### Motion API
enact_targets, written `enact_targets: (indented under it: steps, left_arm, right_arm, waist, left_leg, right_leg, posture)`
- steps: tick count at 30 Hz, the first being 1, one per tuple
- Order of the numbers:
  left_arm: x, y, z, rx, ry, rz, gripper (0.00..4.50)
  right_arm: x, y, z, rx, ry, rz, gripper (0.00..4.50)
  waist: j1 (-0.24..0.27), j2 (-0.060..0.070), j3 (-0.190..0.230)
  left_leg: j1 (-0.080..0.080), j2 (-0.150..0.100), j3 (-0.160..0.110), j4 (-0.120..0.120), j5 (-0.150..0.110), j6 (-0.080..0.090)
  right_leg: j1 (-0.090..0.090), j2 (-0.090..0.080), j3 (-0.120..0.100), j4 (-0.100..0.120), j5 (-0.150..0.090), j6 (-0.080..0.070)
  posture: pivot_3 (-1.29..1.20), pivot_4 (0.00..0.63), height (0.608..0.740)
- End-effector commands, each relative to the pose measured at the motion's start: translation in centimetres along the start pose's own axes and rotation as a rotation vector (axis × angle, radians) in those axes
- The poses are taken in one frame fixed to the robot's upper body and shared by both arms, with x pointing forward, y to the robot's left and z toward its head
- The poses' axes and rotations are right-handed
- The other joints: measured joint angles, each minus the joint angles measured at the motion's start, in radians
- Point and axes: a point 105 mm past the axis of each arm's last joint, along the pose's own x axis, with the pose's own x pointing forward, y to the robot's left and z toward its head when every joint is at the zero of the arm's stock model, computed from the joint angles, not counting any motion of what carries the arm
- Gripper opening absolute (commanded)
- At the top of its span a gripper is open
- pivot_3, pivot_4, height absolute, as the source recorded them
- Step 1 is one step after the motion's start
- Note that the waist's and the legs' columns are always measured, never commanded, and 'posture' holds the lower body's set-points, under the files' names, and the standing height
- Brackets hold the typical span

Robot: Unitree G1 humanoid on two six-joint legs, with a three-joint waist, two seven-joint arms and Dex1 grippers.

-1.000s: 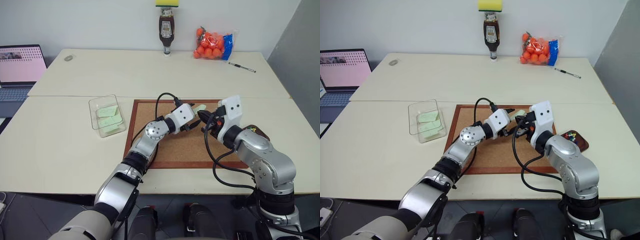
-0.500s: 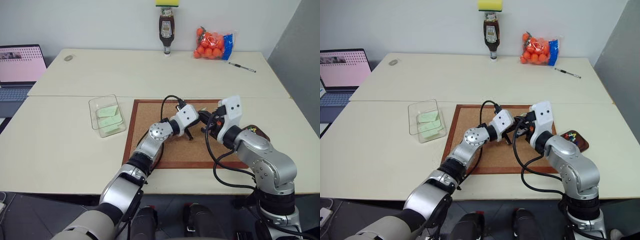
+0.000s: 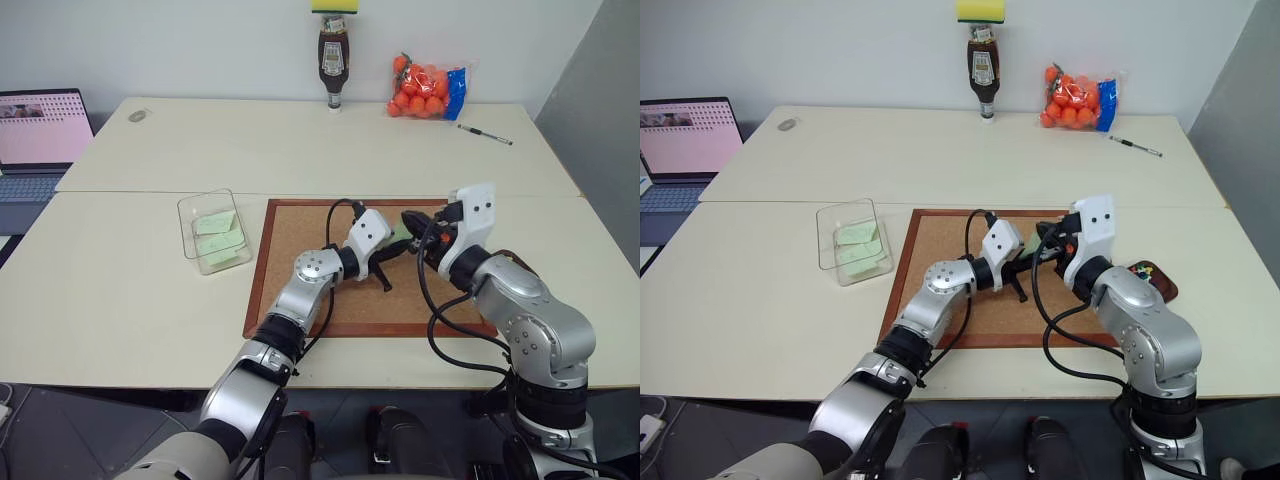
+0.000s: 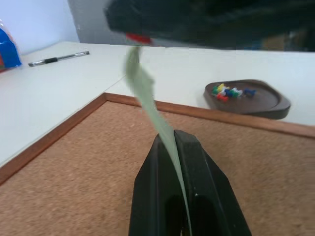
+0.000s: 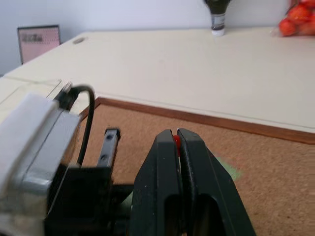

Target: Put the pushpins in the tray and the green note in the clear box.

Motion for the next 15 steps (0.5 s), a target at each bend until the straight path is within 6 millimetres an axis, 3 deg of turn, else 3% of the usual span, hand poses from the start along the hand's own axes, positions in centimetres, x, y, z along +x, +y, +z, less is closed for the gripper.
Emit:
enact_targets:
  steps: [1, 7, 15]
  left_arm:
    - [0.1, -0.2, 2.4, -0.127, -0.114, -0.006, 0.01]
    - [-0.1, -0.3, 3.3, -0.278, -0.165, 0.008, 0.01]
    - [-0.7, -0.9, 2.4, -0.260, -0.117, 0.005, 0.01]
  right_arm:
    - [-0.4, 0.0, 2.7, 0.003, -0.126, -0.024, 0.00]
    - [-0.5, -0.5, 3.2, 0.026, -0.161, -0.063, 0.00]
    - [-1.3, -2.3, 4.4, 0.046, -0.216, -0.140, 0.00]
  waist:
    - [-0.001, 0.000, 0.000]
    - [-0.002, 0.000, 0.000]
    - [-0.001, 0.000, 0.000]
  left_leg:
    - [0.000, 0.000, 0.000, 0.000, 0.000, 0.000]
    - [0.000, 0.000, -0.001, 0.000, 0.000, 0.000]
    - [0.000, 0.000, 0.000, 0.000, 0.000, 0.000]
  right_leg:
    - [0.000, 0.000, 0.000, 0.000, 0.000, 0.000]
    - [0.000, 0.001, 0.000, 0.001, 0.000, 0.000]
    - [0.000, 0.001, 0.001, 0.000, 0.000, 0.000]
  posture:
    - [0.00, 0.150, 0.740]
    - [0.00, 0.150, 0.740]
    - [0.00, 0.150, 0.740]
